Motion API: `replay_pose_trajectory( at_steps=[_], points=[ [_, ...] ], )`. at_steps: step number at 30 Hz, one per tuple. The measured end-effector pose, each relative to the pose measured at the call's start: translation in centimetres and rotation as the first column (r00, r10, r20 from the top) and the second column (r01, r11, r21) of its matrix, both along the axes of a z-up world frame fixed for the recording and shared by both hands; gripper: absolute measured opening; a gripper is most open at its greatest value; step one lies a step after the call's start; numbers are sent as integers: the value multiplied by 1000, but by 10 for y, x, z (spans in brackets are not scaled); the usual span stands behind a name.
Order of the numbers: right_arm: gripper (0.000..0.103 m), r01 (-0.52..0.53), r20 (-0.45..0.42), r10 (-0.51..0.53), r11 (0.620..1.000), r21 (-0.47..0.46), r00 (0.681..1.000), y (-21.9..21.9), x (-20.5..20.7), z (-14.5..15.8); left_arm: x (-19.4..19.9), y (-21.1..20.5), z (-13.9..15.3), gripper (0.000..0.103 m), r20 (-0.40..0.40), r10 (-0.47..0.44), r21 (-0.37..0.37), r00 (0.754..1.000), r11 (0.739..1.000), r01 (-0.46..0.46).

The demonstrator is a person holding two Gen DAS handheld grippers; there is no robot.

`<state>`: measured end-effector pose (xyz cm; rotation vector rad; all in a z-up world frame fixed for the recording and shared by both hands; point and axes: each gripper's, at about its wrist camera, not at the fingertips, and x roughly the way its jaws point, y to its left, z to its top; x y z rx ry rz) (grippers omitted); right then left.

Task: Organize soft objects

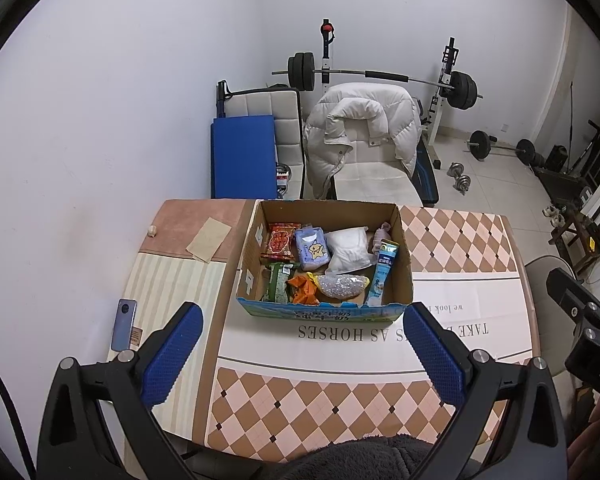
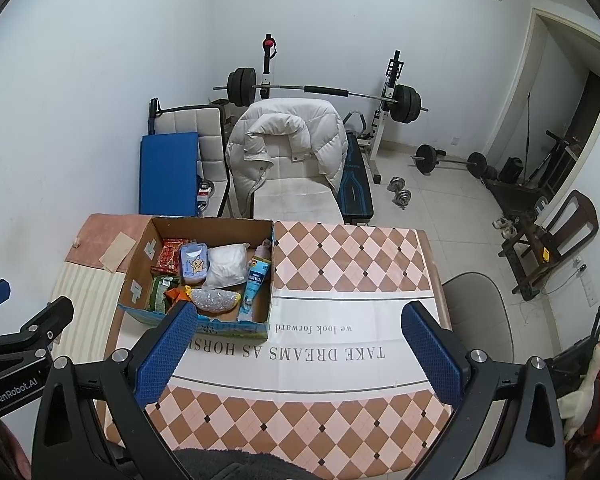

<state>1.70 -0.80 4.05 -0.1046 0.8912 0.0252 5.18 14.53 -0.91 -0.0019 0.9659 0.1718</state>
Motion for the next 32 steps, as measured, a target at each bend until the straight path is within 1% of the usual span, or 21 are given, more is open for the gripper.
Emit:
replay_pose_trajectory(
  at_steps=[32],
  points=[
    [103,-7,0,7,1000,-1,1000,1,-1,0,0,2,0,103,7,-3,5,1000,1000,3]
  ],
)
